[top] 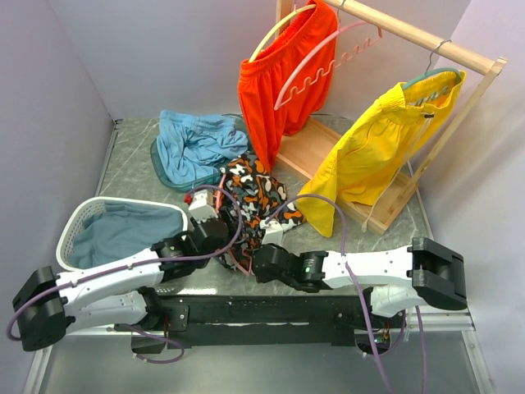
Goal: Place the shorts on the hanger
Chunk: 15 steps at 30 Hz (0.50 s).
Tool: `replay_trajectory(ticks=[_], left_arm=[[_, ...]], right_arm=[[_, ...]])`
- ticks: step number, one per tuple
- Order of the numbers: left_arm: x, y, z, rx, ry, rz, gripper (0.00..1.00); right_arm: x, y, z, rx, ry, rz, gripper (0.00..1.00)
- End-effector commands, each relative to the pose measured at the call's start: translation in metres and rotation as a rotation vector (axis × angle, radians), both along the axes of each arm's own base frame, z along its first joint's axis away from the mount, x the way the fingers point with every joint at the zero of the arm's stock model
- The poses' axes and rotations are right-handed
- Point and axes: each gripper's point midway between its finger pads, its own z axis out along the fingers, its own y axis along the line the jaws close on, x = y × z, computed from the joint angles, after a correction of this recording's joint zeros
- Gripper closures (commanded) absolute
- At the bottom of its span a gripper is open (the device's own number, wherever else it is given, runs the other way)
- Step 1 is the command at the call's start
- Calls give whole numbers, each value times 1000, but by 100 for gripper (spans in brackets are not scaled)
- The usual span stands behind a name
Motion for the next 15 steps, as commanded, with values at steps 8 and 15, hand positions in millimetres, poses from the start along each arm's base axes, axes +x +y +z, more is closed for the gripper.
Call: replay_trajectory(ticks=[8,15], left_arm=[[36,24,51,-84,-88,31,44],[50,21,49,-97,-82,15,54]], right_arm=[[-3,4,11,76,9,9,100],[-2,2,13,77,7,8,100]])
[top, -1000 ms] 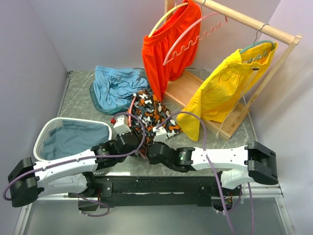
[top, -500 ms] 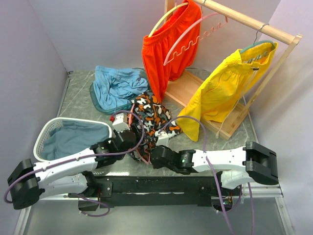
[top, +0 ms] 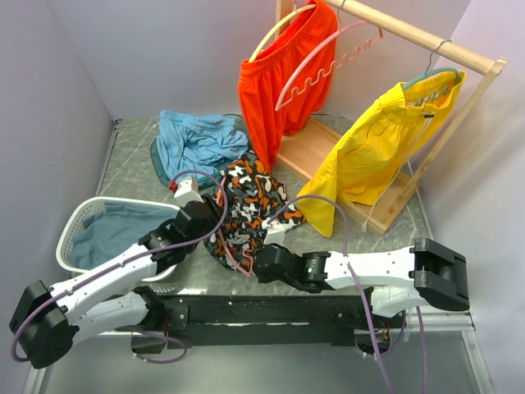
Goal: Place the shorts on the hanger
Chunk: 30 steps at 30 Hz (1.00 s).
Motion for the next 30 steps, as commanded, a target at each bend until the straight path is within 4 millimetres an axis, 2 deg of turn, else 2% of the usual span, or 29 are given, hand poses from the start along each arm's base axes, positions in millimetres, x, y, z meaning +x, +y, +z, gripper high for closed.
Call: replay_trajectory(ticks=[1,4,12,16,21,25,30], left_arm=[[14,-18,32,-74,-70,-53,58],[18,-20,31,-81,-62,-59,61],[26,-14,14,-117,-2,-48,59],[28,-13,11,-119,16,-44,52],[32,-1,-7,-103,79,10,54],[31,12,-12,-93,80,46,52],[28,13,-36,-93,152,25,63]], right_arm=[[0,4,15,60,-4,1,100],[0,4,16,60,-7,3,100],[-2,7,15,62,0,20,100],[-3,9,13,57,2,29,100],[-3,8,12,51,6,28,100],[-2,7,13,55,5,22,100],[-3,8,11,50,10,25,100]])
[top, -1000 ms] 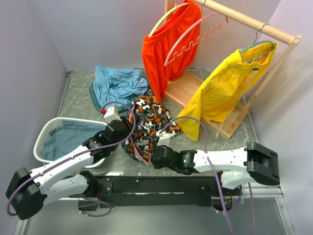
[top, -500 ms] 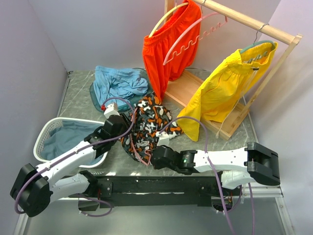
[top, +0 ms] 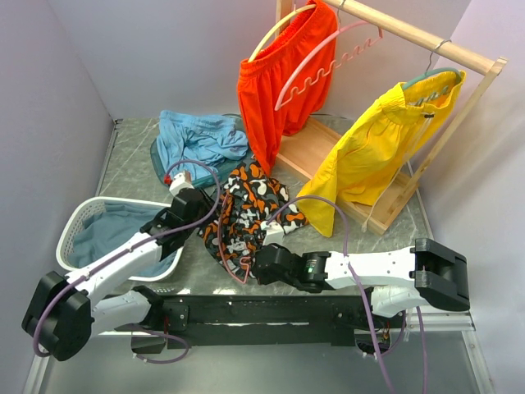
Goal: Place the shorts on the hanger
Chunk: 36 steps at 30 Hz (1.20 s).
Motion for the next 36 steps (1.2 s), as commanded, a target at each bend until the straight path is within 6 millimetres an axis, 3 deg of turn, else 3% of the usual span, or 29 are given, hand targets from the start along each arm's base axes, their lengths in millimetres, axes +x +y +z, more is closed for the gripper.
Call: replay_trajectory(ticks=[1,12,24,30,33,34,36], left_arm=[[-2,-6,-14,-36,41,-33,65],[-10,-10,-62,-39,116,-60,67],[-4,-25,-72,-99,54,-116,61],[-6,-28,-60,-190,-36,-123,68],[-9,-21,-40,-206,-98,-102,71],[-9,-19,-22,-223,-146,-101,71],[-11,-12,-13,-204,-167,-91,72]], right_arm=[[3,6,11,41,-10,-3,100],[3,6,10,22,-9,1,100],[1,8,7,10,1,14,100],[2,8,8,7,-1,14,100],[1,8,7,5,1,15,100],[1,8,8,8,0,15,100],[1,10,9,10,-1,18,100]])
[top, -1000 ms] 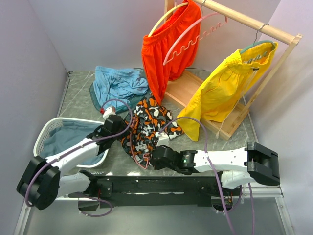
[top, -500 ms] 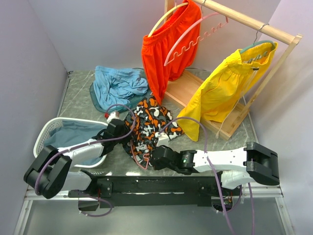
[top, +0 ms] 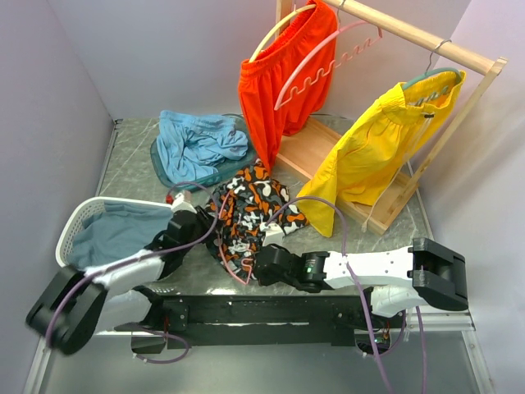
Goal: Place the shorts on the hanger
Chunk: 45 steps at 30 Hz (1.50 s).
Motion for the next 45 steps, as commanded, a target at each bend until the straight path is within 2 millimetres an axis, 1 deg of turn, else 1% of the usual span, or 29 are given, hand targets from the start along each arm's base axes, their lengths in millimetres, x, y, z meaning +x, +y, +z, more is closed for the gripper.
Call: replay_trajectory(ticks=[1,3,4,5,9,10,11,12,13,15,18,21,25,27,28,30,32,33,34,37,38,40,41,42,43,44,45], left_arm=[[8,1,67,-90,-192,17,73],[6,1,76,-91,-206,4,74],[4,0,86,-107,-229,-3,74],[3,-2,90,-111,-238,-20,75],[1,-10,96,-109,-247,-72,75],[1,-12,92,-98,-236,-84,75],[2,-15,95,-94,-241,-101,75],[2,-19,92,-92,-229,-119,75],[4,-20,96,-94,-234,-123,73],[4,-27,96,-97,-226,-155,73],[5,-33,103,-114,-235,-177,70],[5,-37,109,-130,-241,-192,70],[1,-48,118,-151,-240,-237,70],[-1,-52,115,-142,-224,-253,70],[-1,-56,119,-140,-229,-268,70],[-4,-60,110,-111,-194,-278,70],[-2,-64,113,-94,-196,-283,70],[-4,-67,104,-70,-164,-291,69],[-3,-69,109,-61,-175,-297,69],[-3,-75,106,0,-152,-300,68],[-2,-76,103,30,-146,-287,68],[0,-77,103,70,-132,-285,67],[1,-78,98,89,-117,-285,67],[5,-79,104,101,-124,-280,67],[4,-76,95,131,-87,-279,68],[6,-77,90,145,-72,-280,72],[7,-80,92,145,-69,-286,78]], right_arm=[[4,13,15,37,-14,6,100],[5,16,15,36,-15,9,100],[5,17,16,37,-15,9,100],[5,17,15,33,-15,13,100],[5,20,16,33,-17,17,100],[6,20,16,31,-19,17,100],[6,20,17,33,-19,19,100],[5,20,16,29,-19,20,100],[5,20,16,30,-18,19,100],[6,20,17,31,-20,18,100],[6,20,17,33,-19,17,100],[6,21,18,37,-22,16,100],[6,22,19,40,-23,23,100],[6,22,18,41,-25,22,100],[6,22,18,40,-22,24,100],[5,22,17,43,-21,24,100],[5,22,18,48,-22,22,100],[5,22,19,51,-22,21,100],[6,21,19,52,-25,19,100],[6,19,19,55,-27,14,100],[5,19,19,58,-24,15,100],[5,18,18,57,-24,17,100],[5,18,18,56,-24,15,100],[4,17,17,56,-22,16,100],[5,15,16,51,-23,14,100],[5,16,17,56,-25,11,100],[5,15,17,57,-24,12,100]])
